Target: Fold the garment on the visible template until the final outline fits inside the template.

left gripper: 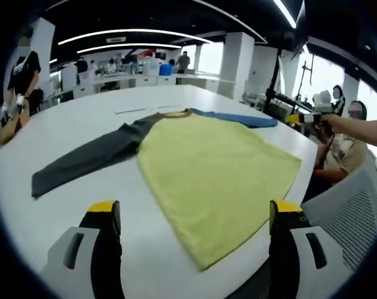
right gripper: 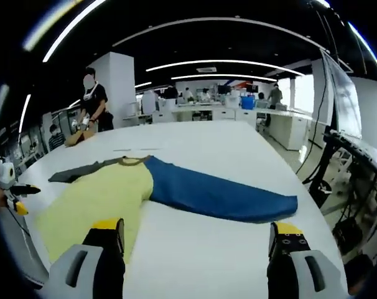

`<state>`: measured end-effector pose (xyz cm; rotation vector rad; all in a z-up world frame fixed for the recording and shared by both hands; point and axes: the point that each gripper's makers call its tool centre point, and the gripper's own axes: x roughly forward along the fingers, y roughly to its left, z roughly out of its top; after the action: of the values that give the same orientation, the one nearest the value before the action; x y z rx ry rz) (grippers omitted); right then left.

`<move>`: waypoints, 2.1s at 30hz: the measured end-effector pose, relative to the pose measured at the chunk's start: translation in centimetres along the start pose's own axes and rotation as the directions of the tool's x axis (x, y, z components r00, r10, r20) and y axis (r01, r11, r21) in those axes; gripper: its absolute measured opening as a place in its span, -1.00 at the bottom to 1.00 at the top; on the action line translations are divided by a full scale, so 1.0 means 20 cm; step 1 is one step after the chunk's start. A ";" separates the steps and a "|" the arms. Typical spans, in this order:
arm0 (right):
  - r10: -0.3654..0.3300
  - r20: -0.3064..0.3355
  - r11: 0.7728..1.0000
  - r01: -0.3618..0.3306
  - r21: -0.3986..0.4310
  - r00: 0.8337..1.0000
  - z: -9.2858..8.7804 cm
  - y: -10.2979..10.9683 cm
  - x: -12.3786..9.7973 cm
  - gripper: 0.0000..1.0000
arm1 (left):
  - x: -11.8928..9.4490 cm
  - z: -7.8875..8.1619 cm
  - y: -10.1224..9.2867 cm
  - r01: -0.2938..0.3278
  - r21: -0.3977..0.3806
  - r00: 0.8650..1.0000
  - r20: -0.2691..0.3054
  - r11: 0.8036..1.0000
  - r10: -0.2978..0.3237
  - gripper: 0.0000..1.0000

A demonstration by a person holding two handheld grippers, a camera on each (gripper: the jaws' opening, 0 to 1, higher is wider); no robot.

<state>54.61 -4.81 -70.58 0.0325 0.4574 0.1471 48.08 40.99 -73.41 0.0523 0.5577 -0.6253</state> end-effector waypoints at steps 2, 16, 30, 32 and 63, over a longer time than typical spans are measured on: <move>-0.010 -0.001 1.000 0.010 0.002 1.000 0.00 -0.03 0.01 0.89 | 0.00 0.02 0.00 0.000 -0.010 1.000 0.022 1.000 0.000 0.98; -0.108 0.006 0.991 0.107 0.086 0.994 0.06 -0.32 0.07 0.62 | 0.00 0.06 -0.01 -0.004 0.018 0.999 0.044 1.000 0.003 0.98; -0.161 -0.050 0.978 0.166 0.124 0.986 0.03 -0.48 0.16 0.16 | 0.00 0.08 -0.02 -0.007 0.032 0.999 0.039 0.999 0.005 0.80; -0.170 -0.061 0.976 0.177 0.127 0.984 0.02 -0.57 0.21 0.03 | 0.00 0.08 -0.03 -0.004 0.045 0.999 0.041 0.999 0.002 0.79; -0.261 -0.201 0.930 0.301 0.210 0.944 -0.18 -0.89 0.38 -0.74 | 0.00 0.12 -0.01 -0.011 0.082 0.999 0.040 0.997 0.008 0.53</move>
<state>62.10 -21.21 -78.15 0.1908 0.6437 -0.1918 49.12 40.21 -71.37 0.1196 0.4927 -0.6388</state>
